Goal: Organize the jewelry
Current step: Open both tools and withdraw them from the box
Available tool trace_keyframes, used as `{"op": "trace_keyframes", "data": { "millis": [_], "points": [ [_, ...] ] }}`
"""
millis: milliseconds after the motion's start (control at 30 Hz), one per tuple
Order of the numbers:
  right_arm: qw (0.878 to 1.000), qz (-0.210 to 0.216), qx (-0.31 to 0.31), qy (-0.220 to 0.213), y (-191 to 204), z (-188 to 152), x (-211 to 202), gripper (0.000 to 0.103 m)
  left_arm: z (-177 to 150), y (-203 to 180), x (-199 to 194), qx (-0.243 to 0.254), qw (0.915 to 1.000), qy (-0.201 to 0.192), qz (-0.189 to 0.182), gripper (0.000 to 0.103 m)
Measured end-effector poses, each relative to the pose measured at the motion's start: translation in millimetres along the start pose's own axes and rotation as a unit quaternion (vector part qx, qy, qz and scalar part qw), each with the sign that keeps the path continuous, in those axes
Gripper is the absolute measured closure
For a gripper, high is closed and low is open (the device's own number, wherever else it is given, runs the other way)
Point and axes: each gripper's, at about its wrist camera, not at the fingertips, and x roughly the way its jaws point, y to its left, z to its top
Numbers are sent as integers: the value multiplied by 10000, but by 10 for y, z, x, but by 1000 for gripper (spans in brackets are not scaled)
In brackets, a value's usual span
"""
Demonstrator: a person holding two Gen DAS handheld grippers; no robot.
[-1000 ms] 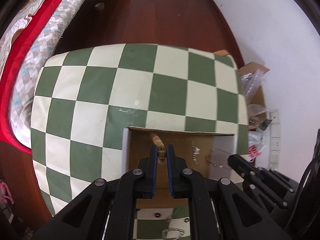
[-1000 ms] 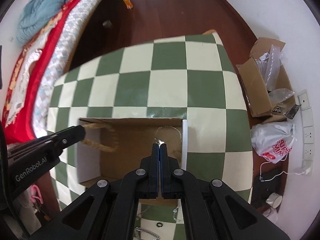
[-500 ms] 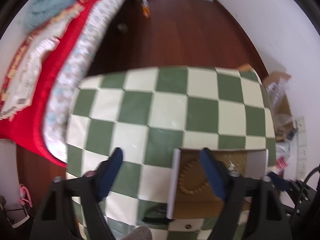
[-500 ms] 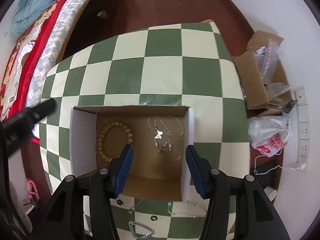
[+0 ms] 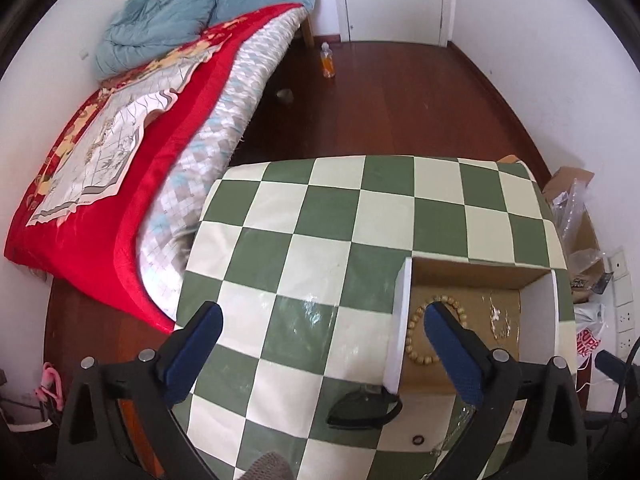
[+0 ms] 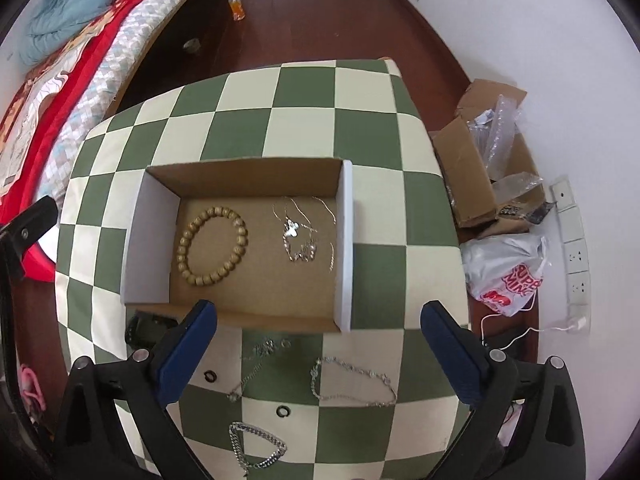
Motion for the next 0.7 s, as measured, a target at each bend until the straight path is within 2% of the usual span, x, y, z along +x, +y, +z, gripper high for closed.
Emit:
{"op": "trace_keyframes", "data": {
  "millis": [100,333,700],
  "points": [
    [9997,-116,9,-237,-7,-145,-117,0,-135,29,-152,-37,9996,-246,96,0],
    [9965,-249,1,-800,-11,-432,-513,0,-431,67,-498,-6,9985,-538,75,0],
    [9874,-60,74,-1578,-39,-824,-1288,0,-817,176,-1128,-93,9955,-938,59,0]
  ]
}}
